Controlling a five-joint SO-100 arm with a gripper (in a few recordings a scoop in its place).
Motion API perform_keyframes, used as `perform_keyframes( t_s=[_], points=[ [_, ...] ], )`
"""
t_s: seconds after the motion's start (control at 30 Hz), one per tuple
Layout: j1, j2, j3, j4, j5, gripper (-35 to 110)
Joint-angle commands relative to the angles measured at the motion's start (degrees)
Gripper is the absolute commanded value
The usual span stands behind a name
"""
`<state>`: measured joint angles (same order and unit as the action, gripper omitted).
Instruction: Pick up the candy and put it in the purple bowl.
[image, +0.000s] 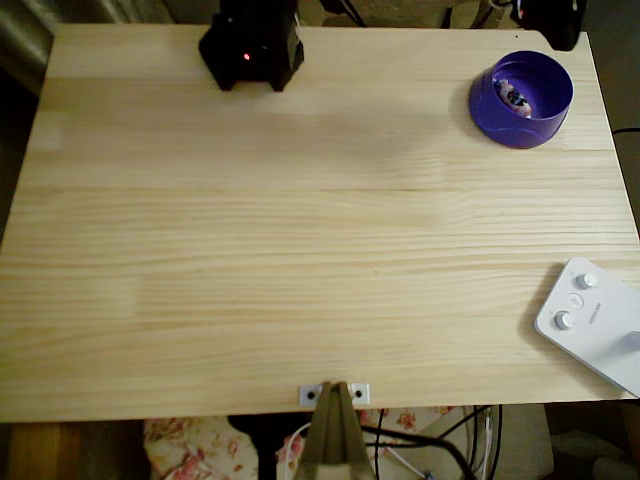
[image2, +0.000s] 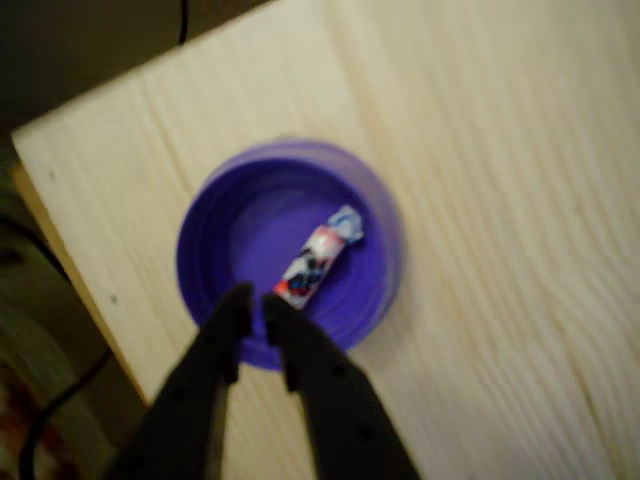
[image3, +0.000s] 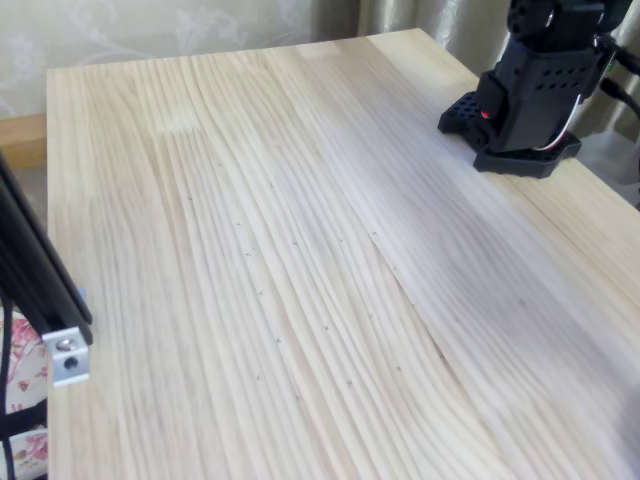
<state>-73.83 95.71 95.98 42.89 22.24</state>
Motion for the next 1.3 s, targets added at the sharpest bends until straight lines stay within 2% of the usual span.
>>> perform_keyframes(
  t_s=[0.0, 0.13, 0.3, 0.7, 1.0, 1.27],
  points=[
    [3.87, 5.27, -2.37, 2.99, 3.69, -1],
    [9.49, 5.10, -3.43, 7.29, 2.46, -1],
    [16.26, 15.73, 9.40, 3.78, 1.05, -1],
    [35.68, 37.71, 37.53, 5.27, -1.67, -1],
    [57.30, 58.80, 58.10, 2.20, -8.00, -1],
    [71.10, 67.24, 66.45, 2.64, -17.49, -1]
  ],
)
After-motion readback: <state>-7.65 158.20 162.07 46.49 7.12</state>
